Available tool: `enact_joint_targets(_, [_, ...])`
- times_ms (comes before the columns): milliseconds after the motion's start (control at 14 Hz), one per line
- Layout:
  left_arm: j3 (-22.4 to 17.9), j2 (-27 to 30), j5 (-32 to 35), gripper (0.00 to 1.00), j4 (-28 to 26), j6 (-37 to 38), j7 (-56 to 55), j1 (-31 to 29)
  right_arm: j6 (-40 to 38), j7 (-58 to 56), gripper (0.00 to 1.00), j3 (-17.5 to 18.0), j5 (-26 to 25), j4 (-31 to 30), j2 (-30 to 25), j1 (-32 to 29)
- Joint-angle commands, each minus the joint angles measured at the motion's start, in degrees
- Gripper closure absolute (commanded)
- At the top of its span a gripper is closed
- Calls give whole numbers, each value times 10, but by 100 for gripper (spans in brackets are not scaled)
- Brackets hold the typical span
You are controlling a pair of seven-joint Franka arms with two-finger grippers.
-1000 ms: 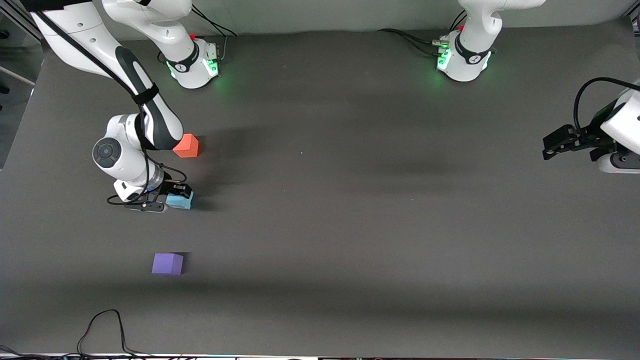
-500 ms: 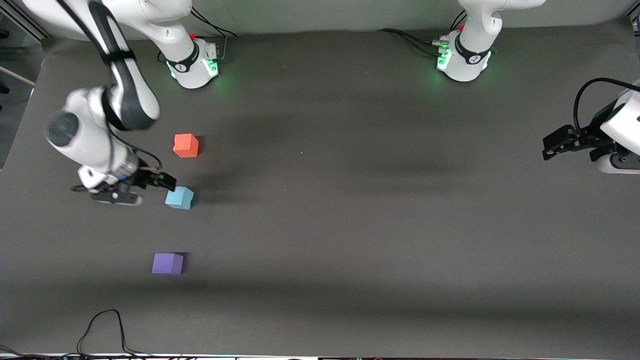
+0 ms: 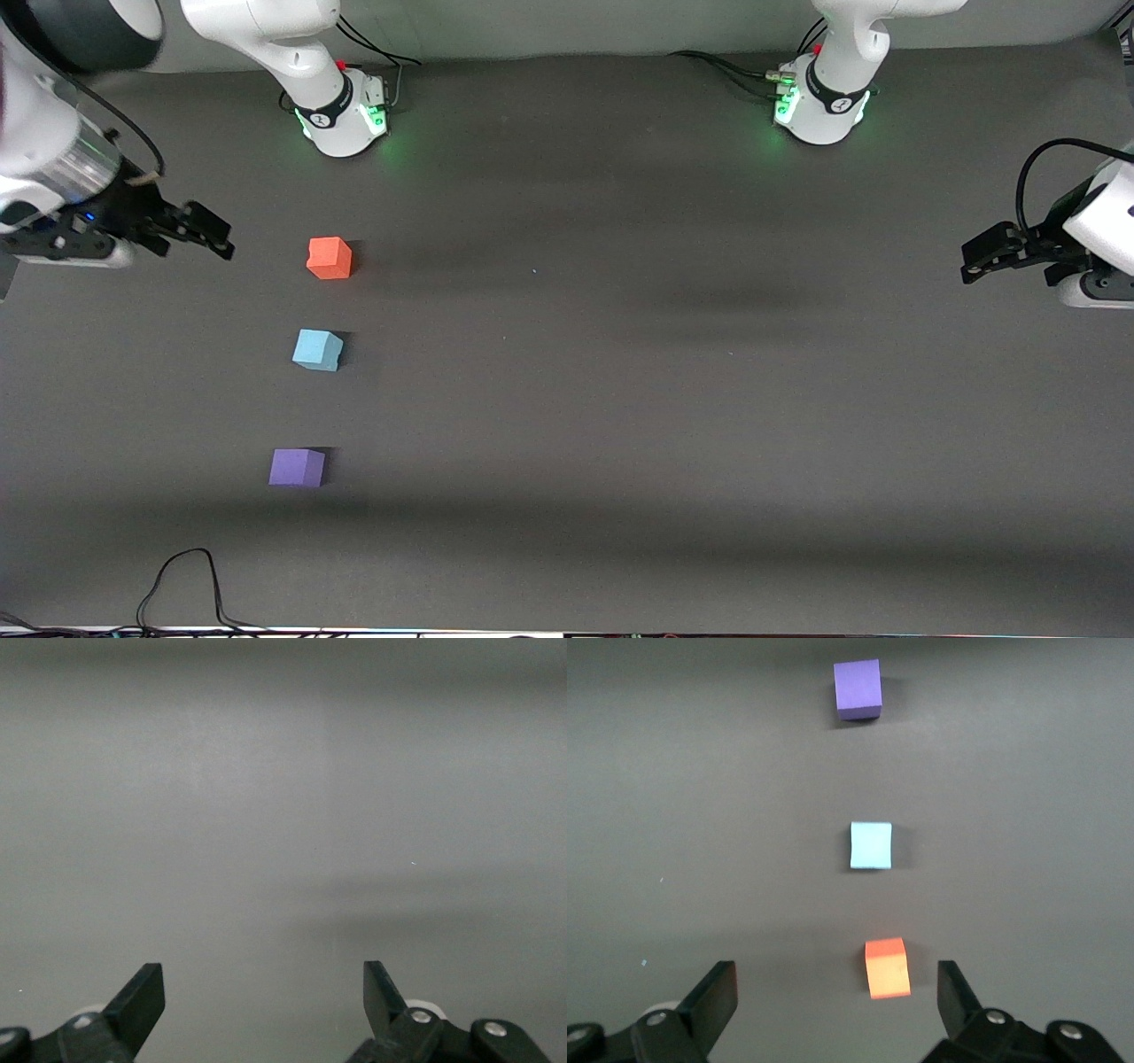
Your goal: Place blue block between orange and purple blocks
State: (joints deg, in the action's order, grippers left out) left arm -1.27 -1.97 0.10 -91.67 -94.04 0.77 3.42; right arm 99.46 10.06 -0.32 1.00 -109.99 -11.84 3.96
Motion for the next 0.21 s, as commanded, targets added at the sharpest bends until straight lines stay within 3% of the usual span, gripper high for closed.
enact_joint_targets(0, [-8, -1, 2, 0, 6, 9, 9, 9, -60, -13, 0, -3, 14, 62, 17, 2])
enact_joint_targets(143, [-8, -1, 1, 0, 6, 9, 9, 9, -74, -13, 0, -3, 14, 76, 18, 1])
